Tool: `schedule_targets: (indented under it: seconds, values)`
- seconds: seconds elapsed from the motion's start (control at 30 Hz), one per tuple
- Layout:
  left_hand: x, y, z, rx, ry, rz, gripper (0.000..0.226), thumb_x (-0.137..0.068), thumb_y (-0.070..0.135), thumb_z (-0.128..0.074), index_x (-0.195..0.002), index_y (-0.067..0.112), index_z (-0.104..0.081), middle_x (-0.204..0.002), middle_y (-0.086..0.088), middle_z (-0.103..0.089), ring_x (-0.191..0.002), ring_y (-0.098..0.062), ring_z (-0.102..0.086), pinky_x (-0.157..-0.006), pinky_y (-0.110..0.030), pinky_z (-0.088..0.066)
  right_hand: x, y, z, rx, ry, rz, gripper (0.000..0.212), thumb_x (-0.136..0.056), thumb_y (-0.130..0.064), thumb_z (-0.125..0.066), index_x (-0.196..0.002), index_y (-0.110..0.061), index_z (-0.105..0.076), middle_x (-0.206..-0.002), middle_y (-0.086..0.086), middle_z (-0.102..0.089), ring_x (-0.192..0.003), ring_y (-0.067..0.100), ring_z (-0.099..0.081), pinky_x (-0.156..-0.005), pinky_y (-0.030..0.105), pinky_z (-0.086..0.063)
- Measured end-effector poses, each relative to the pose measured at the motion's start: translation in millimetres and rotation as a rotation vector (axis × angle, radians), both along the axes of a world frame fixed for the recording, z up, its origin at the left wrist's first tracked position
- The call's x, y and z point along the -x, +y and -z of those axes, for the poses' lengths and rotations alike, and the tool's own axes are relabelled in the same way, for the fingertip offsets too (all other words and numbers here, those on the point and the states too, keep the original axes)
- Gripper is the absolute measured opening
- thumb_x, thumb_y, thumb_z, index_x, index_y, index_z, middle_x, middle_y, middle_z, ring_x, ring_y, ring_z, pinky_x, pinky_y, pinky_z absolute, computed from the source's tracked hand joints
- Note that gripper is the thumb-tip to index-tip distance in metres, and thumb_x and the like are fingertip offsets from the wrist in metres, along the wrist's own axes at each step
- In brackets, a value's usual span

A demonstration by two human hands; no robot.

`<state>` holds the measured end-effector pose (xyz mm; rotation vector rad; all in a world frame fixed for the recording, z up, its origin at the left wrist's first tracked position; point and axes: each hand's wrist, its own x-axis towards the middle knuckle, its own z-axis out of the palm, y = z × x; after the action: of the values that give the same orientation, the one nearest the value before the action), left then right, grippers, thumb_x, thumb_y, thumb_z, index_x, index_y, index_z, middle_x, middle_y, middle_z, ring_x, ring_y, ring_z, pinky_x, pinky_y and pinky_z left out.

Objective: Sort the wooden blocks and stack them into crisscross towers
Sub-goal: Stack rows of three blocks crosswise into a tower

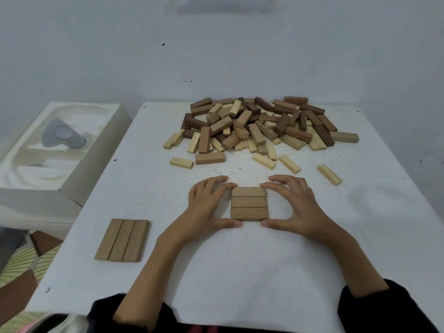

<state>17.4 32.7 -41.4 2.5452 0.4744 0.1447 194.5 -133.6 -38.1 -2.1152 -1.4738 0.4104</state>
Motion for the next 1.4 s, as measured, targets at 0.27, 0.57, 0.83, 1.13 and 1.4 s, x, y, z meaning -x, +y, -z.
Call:
schedule_targets:
  seconds: [0.27,0.57,0.83,1.13,1.4]
  values:
    - [1.7,3.1,-2.1,0.024,0.001,0.029,0.081,-0.057,0.074,-0.049,-0.13,0.039,-0.038,-0.145,0.01,-0.023,-0.134,-0.006,-0.012,-0.105,-0.025,-0.005,5.7,1.5,0.0,-0.032,-0.035,-0.021,0.082,-0.051,-0.075,-0.053,-0.121,-0.032,-0.048,-0.127,-0.018,-0.034,-0.117,-0.003,-0.021,-0.097,0.025,-0.016]
    - [4.1,4.3,-4.2,0.027,-0.033,0.05,0.085,-0.054,0.072,-0.052,-0.127,0.029,-0.045,-0.143,0.006,-0.029,-0.125,0.001,-0.013,-0.104,-0.027,-0.009,11.2,3.6,-2.2,-0.038,-0.021,-0.025,0.076,-0.051,-0.073,-0.056,-0.116,-0.035,-0.048,-0.128,-0.018,-0.034,-0.12,-0.001,-0.021,-0.099,0.031,-0.022]
    - [28.2,20.7,-28.9,-0.025,-0.036,0.042,0.085,-0.055,0.071,-0.052,-0.129,0.029,-0.046,-0.144,0.004,-0.028,-0.126,0.0,-0.011,-0.103,-0.031,-0.016,38.1,15.2,-17.3,-0.119,-0.048,-0.021,0.07,-0.052,-0.073,-0.054,-0.113,-0.043,-0.04,-0.129,-0.023,-0.027,-0.12,-0.004,-0.016,-0.095,0.024,-0.02]
    - [103.7,58.9,-59.1,-0.02,0.005,-0.005,0.073,-0.057,0.067,-0.066,-0.123,0.054,-0.038,-0.141,0.02,-0.024,-0.13,0.002,-0.009,-0.104,-0.03,-0.017,109.9,55.7,-25.8,-0.233,-0.031,-0.04,0.076,-0.052,-0.074,-0.052,-0.117,-0.035,-0.046,-0.131,-0.016,-0.034,-0.118,-0.003,-0.017,-0.093,0.018,-0.021]
    - [171.5,80.2,-53.3,0.036,0.078,-0.127,0.078,-0.051,0.067,-0.067,-0.121,0.062,-0.033,-0.138,0.023,-0.024,-0.128,0.004,-0.01,-0.103,-0.029,-0.017,167.4,92.2,-13.0,-0.223,-0.033,-0.109,0.078,-0.053,-0.073,-0.05,-0.117,-0.027,-0.051,-0.131,-0.006,-0.041,-0.12,0.007,-0.023,-0.093,0.024,-0.023]
